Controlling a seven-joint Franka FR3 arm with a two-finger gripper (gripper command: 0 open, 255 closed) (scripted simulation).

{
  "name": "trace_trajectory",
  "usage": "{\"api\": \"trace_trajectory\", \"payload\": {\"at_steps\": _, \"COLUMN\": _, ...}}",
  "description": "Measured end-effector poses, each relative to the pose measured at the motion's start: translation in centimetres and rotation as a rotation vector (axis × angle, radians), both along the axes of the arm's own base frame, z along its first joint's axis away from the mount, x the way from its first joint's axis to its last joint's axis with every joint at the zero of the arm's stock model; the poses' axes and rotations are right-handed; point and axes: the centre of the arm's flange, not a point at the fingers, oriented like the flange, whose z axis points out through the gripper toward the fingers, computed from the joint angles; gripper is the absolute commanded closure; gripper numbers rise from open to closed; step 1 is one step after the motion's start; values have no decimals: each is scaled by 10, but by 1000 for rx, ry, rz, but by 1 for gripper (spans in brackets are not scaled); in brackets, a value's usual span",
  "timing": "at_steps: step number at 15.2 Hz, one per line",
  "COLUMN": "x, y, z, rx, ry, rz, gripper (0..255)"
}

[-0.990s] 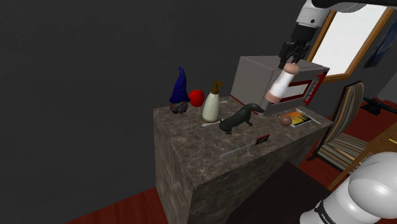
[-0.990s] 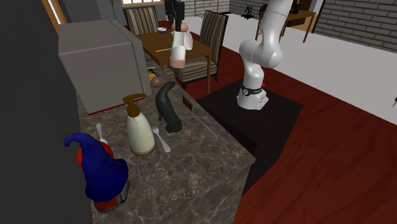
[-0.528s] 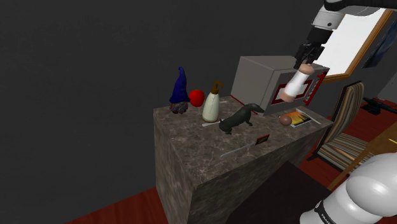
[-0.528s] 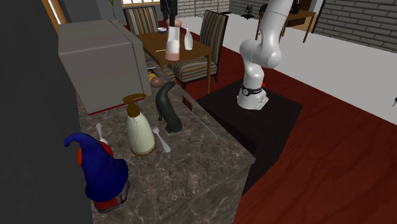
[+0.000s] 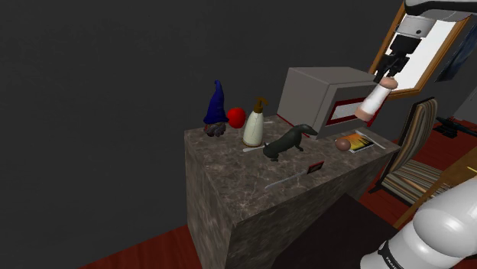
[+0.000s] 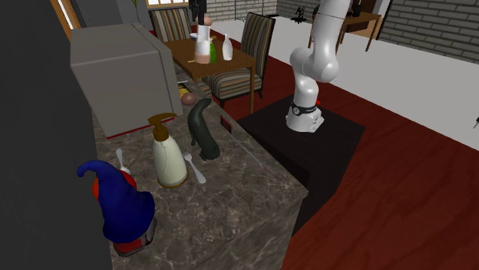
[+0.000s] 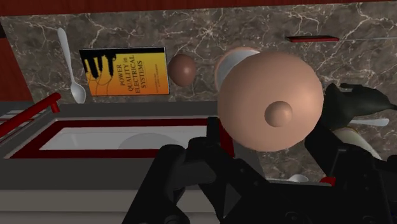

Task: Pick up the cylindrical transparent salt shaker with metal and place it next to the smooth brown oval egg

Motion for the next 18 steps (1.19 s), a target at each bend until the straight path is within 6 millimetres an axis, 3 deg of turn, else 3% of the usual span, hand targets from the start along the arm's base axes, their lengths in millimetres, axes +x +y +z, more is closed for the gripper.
{"api": "trace_trajectory", "payload": {"at_steps": 17, "x": -72, "y": -211, "z": -1, "rx": -1, "ry": 1, "rz": -2, "gripper": 255}}
{"api": "trace_trajectory", "payload": {"at_steps": 18, "x": -74, "y": -217, "z": -4, "rx": 0, "ry": 1, "rz": -1, "gripper": 255}}
